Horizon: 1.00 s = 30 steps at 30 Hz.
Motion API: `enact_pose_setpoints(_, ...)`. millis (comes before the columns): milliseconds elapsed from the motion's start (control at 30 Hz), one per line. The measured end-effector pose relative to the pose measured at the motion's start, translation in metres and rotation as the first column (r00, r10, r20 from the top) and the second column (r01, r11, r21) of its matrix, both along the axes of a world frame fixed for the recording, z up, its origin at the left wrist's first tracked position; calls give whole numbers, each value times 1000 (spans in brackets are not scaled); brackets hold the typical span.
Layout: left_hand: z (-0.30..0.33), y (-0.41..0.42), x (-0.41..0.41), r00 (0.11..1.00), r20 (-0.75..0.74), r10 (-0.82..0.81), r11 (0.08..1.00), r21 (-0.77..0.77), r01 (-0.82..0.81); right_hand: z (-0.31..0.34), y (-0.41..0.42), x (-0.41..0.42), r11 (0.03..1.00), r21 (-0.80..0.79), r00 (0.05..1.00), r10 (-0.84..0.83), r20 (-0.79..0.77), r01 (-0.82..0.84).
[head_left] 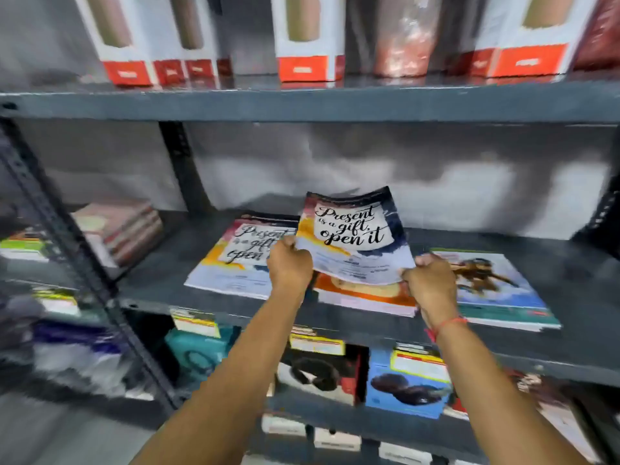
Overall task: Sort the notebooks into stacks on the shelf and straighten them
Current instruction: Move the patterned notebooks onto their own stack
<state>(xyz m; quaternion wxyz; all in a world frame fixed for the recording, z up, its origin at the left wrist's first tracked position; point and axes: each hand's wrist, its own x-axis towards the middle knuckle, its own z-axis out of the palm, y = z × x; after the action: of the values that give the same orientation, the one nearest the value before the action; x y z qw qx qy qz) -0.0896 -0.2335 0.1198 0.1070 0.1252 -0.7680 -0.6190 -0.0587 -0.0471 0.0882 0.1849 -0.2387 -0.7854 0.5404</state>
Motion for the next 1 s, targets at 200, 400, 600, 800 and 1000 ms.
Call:
enact_pose_setpoints(200,-22,-141,-38,998,9,57,998,-7,-57,-25,-135,-42,992,-81,995,94,-23,-95)
enact_pose_setpoints(400,-50,-198,-69,998,53,27,999,42,-30,-49,-193,-65,994,-79,997,73,-11,-74)
enact_pose_setpoints(600,-80,-215,-82,986,51,-158,983,-85,162,-67,-200,-70,1000,-8,999,16,51,-15)
enact_pose_setpoints(800,-99,-231,-75,983,-34,-183,957,-235,170,-85,-200,-60,999,-16,999,36,13,-36)
enact_pose_setpoints(1000,-112,-237,-70,947,-54,-318,901,293,319,-97,-223,-52,908,-419,985,-46,-167,-29)
